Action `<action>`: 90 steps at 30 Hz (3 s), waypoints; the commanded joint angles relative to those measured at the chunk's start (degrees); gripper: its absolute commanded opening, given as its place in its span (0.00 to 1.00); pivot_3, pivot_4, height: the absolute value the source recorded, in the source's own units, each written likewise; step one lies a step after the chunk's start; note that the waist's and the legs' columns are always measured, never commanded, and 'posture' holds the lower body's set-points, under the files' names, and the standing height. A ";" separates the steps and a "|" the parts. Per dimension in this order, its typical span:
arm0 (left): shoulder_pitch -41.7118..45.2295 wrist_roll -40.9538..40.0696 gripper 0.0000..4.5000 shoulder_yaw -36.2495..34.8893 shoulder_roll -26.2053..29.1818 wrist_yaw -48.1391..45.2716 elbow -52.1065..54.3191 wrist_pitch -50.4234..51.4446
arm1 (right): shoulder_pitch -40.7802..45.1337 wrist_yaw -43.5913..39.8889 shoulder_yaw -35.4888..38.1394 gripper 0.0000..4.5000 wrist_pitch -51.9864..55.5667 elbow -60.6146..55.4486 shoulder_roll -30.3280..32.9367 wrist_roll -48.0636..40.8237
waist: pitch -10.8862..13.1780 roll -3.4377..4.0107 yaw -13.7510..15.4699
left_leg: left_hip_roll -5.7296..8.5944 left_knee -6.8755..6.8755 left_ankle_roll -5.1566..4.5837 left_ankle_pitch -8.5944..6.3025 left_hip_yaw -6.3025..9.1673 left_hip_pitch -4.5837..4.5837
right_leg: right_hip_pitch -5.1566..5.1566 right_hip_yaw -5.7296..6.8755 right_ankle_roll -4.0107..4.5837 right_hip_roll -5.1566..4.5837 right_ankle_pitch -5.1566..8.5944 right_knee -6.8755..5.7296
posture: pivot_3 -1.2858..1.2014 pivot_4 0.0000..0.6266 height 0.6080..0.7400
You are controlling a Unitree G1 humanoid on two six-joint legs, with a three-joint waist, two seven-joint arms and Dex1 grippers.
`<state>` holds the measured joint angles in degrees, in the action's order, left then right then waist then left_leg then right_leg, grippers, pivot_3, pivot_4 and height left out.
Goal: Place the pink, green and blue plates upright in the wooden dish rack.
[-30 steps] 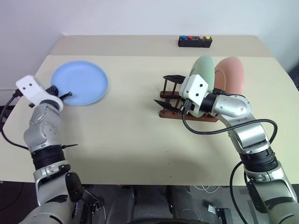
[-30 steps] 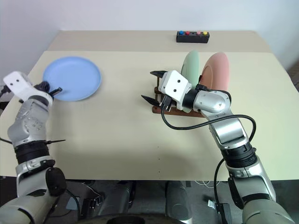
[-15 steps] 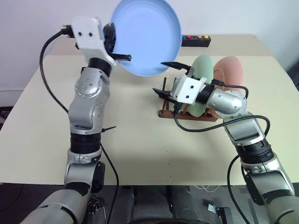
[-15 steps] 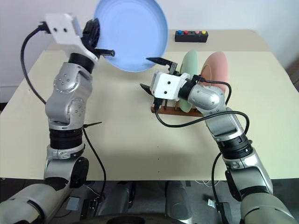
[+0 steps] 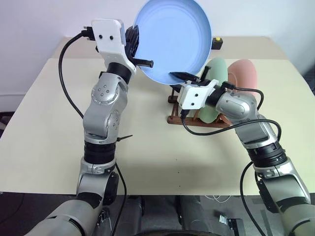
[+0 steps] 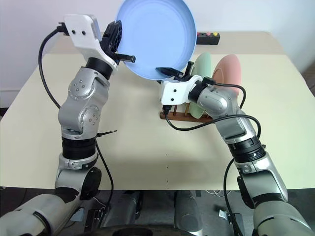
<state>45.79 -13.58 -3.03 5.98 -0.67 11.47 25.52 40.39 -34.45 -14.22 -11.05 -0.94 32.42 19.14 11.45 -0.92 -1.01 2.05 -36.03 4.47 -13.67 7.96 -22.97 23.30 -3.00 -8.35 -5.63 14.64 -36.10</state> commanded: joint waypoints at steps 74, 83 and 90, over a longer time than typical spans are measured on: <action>-32.57 -10.91 0.99 5.02 14.25 -40.02 3.03 -10.25 | -9.49 30.30 26.64 0.00 58.80 -27.71 -12.33 -87.51 | -0.03 0.15 0.00 | -0.03 0.03 -0.04 0.00 0.04 0.00 | 0.04 0.00 0.10 0.00 -0.03 -0.10 | 0.52 0.24 1.00; -32.62 -10.24 0.99 5.30 13.96 -39.78 3.03 -10.62 | -9.54 30.45 26.48 0.00 58.57 -27.64 -12.09 -87.72 | -0.03 0.15 0.00 | -0.03 0.02 -0.04 0.00 0.04 0.00 | 0.04 0.00 0.10 0.01 -0.03 -0.10 | 0.52 0.24 1.00; -32.78 -9.79 0.99 5.50 13.81 -39.63 2.87 -11.13 | -8.37 31.16 26.28 0.00 57.92 -28.53 -12.19 -87.63 | -0.03 0.15 0.00 | -0.03 0.03 -0.04 0.00 0.04 0.00 | 0.04 0.00 0.10 0.01 -0.03 -0.09 | 0.52 0.24 1.00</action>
<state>12.22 -23.46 2.64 20.00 -40.46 13.22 15.69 30.47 -3.51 11.73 47.99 -27.72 20.00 -67.34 11.41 -0.76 -1.01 2.01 -36.00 4.43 -13.68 8.01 -22.97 23.34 -3.00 -8.25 -5.62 14.61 -36.19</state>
